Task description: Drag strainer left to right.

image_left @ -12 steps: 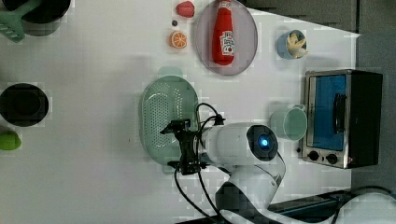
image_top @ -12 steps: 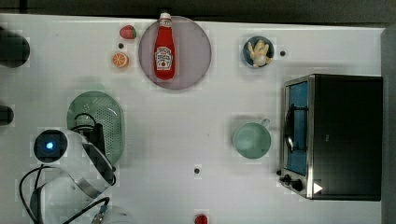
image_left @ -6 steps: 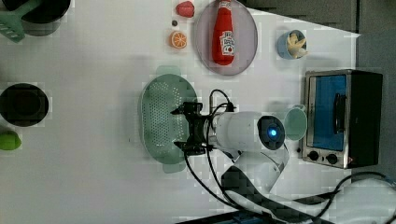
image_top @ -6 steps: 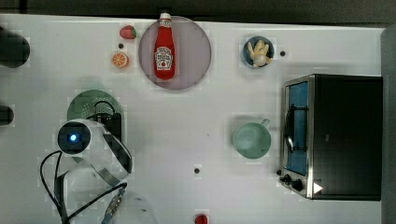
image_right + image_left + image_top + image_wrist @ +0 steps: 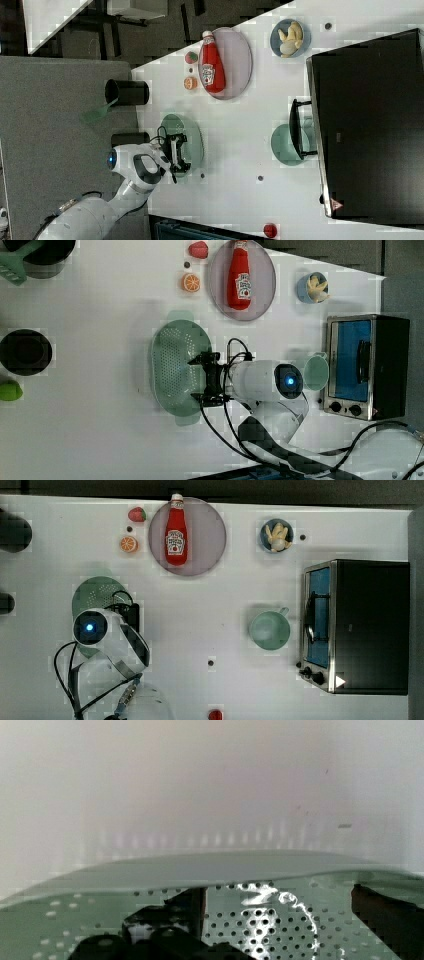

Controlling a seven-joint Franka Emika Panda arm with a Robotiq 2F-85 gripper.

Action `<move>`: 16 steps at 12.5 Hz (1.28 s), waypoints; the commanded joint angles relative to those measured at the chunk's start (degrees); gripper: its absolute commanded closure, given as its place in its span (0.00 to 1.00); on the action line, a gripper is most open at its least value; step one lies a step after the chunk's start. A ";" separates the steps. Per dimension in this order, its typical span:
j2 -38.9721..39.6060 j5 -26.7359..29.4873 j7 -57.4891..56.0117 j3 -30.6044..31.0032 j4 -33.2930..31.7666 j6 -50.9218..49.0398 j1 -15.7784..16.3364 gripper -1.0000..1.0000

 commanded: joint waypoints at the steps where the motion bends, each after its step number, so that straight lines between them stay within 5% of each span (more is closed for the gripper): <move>1: -2.58 -0.11 -1.50 -1.25 -2.20 0.28 -2.61 0.00; 16: -8.31 -0.11 -19.48 -6.86 -9.29 -0.02 -16.60 0.00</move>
